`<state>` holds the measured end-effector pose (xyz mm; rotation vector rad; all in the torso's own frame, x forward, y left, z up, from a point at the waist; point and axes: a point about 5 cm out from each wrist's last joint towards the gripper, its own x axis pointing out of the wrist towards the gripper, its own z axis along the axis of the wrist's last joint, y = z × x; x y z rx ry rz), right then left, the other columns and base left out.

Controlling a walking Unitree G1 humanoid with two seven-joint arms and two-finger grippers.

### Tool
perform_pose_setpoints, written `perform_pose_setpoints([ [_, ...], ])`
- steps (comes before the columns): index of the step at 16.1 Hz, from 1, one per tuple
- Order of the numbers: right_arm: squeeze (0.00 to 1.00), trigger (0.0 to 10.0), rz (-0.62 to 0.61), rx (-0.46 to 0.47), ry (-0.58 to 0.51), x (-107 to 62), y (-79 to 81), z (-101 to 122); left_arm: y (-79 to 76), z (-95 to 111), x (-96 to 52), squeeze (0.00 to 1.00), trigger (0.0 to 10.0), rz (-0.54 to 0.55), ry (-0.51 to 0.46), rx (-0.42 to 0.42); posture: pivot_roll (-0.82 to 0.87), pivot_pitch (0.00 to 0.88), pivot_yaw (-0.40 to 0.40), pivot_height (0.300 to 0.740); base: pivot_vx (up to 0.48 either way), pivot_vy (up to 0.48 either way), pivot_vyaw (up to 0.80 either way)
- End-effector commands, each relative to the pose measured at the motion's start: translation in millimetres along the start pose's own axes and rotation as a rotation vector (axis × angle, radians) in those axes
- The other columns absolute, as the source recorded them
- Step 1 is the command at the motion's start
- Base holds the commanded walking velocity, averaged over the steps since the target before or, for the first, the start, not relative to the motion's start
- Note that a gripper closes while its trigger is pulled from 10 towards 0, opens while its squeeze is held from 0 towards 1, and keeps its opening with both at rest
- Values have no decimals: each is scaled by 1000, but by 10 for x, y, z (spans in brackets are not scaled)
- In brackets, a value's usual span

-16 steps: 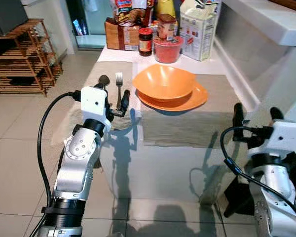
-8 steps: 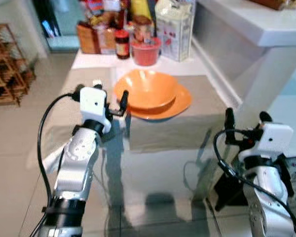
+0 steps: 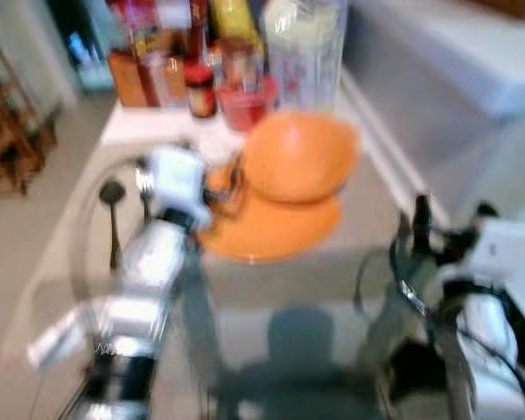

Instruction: Setting the table

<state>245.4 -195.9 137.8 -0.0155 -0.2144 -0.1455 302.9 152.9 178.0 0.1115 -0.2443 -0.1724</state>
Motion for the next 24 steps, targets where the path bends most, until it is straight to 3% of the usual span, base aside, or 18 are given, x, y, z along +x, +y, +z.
perform_pose_setpoints([
  [1,0,10000,57,1,9,-9,91,-1,-75,-16,16,0,10000,-9,15,-12,31,0,19,740,0,0,0],
  [7,0,10000,77,3,21,-32,116,-15,-58,-55,11,0,10000,2,53,-2,27,0,16,740,0,0,0],
  [13,0,10000,88,3,30,-56,137,-38,45,115,229,0,10000,8,49,-36,28,0,18,740,0,0,0],
  [15,0,10000,92,6,34,-73,156,-47,89,115,292,0,10000,8,104,-58,27,0,19,740,0,0,0],
  [16,0,10000,95,8,37,-84,163,-56,183,110,346,0,10000,35,146,-66,29,0,17,740,0,0,0],
  [19,0,10000,99,9,40,-87,170,-64,328,135,426,0,10000,61,149,-30,30,0,19,740,0,0,0],
  [22,0,10000,97,10,35,-78,180,-58,220,49,368,0,10000,48,185,-6,29,0,22,740,0,0,0],
  [24,0,10000,98,9,38,-90,181,-63,301,34,395,0,10000,78,193,8,29,0,21,740,0,0,0],
])
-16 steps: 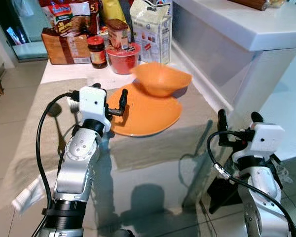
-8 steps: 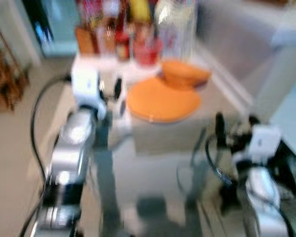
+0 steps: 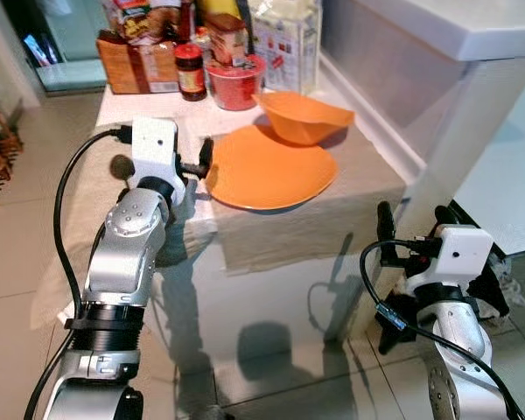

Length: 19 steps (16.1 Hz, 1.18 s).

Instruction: Setting the table

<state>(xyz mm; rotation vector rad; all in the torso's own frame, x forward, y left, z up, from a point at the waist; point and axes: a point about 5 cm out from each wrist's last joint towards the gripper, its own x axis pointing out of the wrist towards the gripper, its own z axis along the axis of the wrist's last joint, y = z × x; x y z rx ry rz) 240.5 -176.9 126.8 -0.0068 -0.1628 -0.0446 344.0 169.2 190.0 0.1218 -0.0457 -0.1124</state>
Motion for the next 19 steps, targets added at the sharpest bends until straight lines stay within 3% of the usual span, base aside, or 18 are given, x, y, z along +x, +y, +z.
perform_pose_setpoints([
  [1,0,10000,-2,-7,-11,3,-3,23,104,63,39,0,10000,37,-4,33,31,0,21,740,0,0,0],
  [3,0,10000,-4,-7,-13,12,1,26,80,122,90,0,10000,17,-18,27,29,0,25,740,0,0,0],
  [5,0,10000,-7,-4,-15,22,4,27,-49,158,148,0,10000,-22,-31,-12,31,0,24,740,0,0,0],
  [7,0,10000,-2,0,-12,29,29,13,-235,277,364,0,10000,-70,-22,-121,32,0,23,740,0,0,0],
  [8,0,10000,-2,1,-12,31,32,11,-260,291,398,0,10000,-80,-13,-149,29,0,24,740,0,0,0],
  [9,0,10000,-1,3,-12,29,39,12,-366,373,538,0,10000,-119,36,-256,24,0,25,740,0,0,0],
  [11,0,10000,-5,2,-16,-9,39,33,-478,549,676,0,10000,-156,50,-347,-5,0,37,740,0,0,0],
  [15,0,10000,-21,-15,24,-228,-3,-4,-723,801,811,0,10000,-276,120,-493,-51,2,59,740,0,0,0],
  [19,0,10000,-44,-18,32,-315,2,8,-953,902,871,0,10000,-349,191,-528,-91,15,87,740,0,0,0],
])
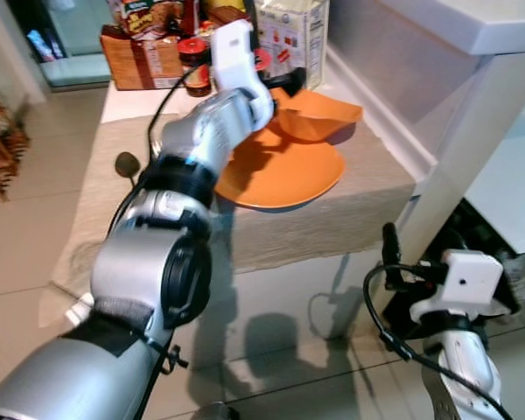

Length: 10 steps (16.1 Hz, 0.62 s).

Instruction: Setting the table

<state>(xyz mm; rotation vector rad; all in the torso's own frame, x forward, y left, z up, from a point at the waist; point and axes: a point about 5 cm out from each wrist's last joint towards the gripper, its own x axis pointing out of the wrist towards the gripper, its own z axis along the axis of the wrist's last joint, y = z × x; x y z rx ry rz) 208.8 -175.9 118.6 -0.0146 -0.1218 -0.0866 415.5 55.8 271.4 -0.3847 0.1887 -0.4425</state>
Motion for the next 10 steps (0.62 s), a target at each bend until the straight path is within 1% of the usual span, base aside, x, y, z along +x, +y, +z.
perform_pose_setpoints([
  [1,0,10000,-9,-9,-9,-12,-1,46,-43,-32,23,0,10000,-16,23,-8,-96,19,90,740,0,0,0],
  [2,0,10000,-16,-12,-6,-55,-9,54,-61,-67,40,0,10000,-16,36,-1,-111,32,101,740,0,0,0],
  [4,0,10000,-22,-16,-1,-103,-10,65,-7,-166,49,0,10000,30,79,16,-122,41,106,740,0,0,0],
  [6,0,10000,-31,-20,12,-155,-20,60,-3,-210,61,0,10000,28,67,14,-134,49,109,740,0,0,0],
  [8,0,10000,-36,-23,19,-191,-21,61,-11,-213,67,0,10000,27,64,20,-141,49,110,740,0,0,0],
  [10,0,10000,-36,-25,23,-198,-23,66,-32,-216,75,0,10000,24,64,-3,-145,48,109,740,0,0,0],
])
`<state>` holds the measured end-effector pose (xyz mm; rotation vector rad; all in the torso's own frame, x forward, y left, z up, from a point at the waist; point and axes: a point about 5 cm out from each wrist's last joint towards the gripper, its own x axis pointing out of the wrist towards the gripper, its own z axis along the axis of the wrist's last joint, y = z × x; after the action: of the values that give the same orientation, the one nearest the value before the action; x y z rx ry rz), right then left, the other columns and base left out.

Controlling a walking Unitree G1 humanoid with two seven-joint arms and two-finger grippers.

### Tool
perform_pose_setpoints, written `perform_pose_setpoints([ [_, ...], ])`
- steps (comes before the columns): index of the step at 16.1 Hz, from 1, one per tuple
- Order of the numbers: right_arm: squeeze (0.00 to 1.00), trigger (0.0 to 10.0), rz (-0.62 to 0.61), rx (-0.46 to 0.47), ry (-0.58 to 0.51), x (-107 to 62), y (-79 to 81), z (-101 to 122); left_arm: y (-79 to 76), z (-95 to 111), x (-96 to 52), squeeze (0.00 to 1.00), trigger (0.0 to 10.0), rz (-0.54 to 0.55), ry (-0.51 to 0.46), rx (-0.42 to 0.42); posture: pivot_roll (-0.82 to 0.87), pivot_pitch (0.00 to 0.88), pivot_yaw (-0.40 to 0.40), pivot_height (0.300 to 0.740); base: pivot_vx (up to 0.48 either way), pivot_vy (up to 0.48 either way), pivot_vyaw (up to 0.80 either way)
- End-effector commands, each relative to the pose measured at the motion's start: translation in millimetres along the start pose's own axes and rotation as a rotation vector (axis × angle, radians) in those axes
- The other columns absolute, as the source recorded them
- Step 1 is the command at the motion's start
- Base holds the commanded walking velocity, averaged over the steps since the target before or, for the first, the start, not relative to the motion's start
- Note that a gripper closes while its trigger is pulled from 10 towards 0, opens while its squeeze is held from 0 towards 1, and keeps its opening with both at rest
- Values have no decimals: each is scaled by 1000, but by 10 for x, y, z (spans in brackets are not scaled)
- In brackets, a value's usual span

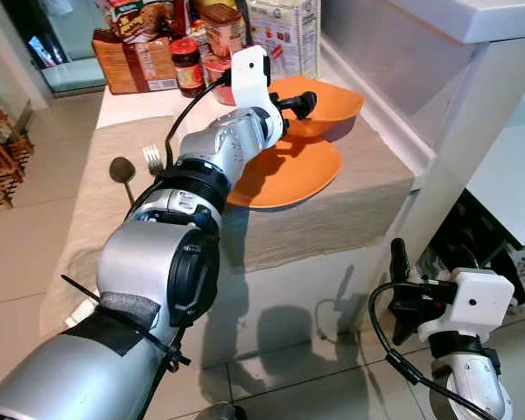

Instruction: Setting the table

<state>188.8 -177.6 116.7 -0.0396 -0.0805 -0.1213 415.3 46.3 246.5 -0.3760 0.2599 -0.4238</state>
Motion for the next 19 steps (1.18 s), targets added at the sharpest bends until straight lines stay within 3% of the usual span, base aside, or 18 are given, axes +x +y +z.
perform_pose_setpoints([
  [1,0,10000,-3,3,-16,-1,7,63,-54,30,9,0,10000,-7,4,-7,-146,47,109,740,0,0,0],
  [7,0,10000,-2,2,-3,-10,15,41,8,-150,16,0,10000,39,80,-61,-139,44,110,740,0,0,0],
  [12,0,10000,2,6,4,-16,32,33,3,28,1,0,10000,43,4,-42,-129,48,104,740,0,0,0],
  [15,0,10000,6,5,8,-2,35,22,37,-47,1,0,10000,58,40,-86,-125,48,105,740,0,0,0],
  [19,0,10000,6,5,8,-2,35,22,37,-47,1,0,10000,58,40,-86,-125,48,105,740,0,0,0],
])
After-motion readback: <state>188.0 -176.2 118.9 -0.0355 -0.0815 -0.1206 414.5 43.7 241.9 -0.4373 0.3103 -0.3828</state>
